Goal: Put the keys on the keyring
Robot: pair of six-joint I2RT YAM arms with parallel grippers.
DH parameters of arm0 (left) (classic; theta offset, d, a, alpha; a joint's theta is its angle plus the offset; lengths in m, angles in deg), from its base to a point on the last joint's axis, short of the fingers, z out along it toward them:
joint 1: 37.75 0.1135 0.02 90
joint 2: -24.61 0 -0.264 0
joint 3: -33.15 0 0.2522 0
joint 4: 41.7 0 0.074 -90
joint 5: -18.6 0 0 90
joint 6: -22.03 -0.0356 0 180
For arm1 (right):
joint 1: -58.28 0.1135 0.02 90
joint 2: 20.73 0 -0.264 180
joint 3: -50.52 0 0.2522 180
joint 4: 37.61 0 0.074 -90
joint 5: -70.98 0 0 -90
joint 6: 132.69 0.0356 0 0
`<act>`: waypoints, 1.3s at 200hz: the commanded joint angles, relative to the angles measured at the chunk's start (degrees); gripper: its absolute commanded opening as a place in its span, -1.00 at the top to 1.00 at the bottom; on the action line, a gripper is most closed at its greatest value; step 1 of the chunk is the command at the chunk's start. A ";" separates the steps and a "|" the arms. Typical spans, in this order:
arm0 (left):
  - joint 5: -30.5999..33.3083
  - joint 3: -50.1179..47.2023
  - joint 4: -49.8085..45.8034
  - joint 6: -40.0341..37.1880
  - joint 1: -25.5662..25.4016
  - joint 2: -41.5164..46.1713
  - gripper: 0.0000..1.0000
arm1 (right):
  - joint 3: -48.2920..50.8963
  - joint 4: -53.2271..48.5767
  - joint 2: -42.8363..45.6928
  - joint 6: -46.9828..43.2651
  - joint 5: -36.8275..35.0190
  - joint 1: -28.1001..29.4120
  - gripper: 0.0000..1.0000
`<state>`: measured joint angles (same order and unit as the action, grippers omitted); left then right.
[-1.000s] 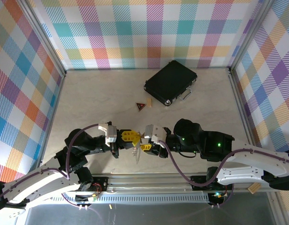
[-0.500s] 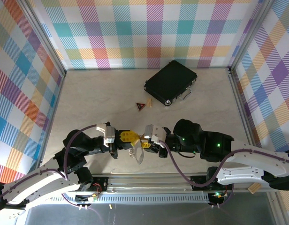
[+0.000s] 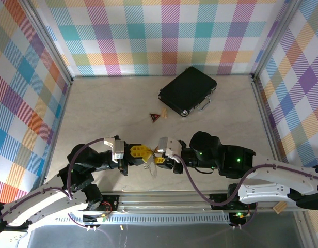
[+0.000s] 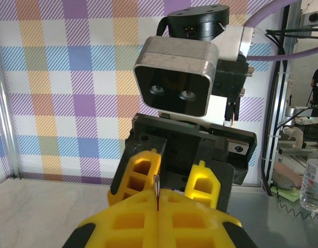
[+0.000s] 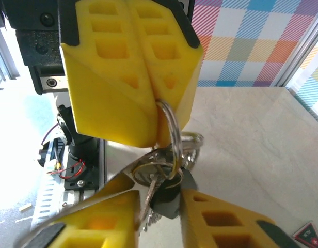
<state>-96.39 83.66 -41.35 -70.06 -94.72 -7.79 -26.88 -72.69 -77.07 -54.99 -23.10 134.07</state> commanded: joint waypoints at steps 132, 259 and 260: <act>3.54 -0.05 -3.14 -1.04 -0.42 2.64 1.00 | 1.42 2.05 3.81 -2.68 -6.81 0.32 1.00; 4.76 0.85 -7.34 -4.26 -0.41 0.31 1.00 | 0.09 0.84 3.01 -5.02 -10.85 2.18 1.00; 4.77 0.86 -7.43 -4.29 -0.42 0.32 1.00 | 0.09 0.84 3.04 -5.02 -10.90 2.22 1.00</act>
<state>-92.81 83.36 -48.26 -72.40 -94.72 -7.90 -25.76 -72.52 -75.14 -59.08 -32.82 135.54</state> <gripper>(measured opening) 0.050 0.063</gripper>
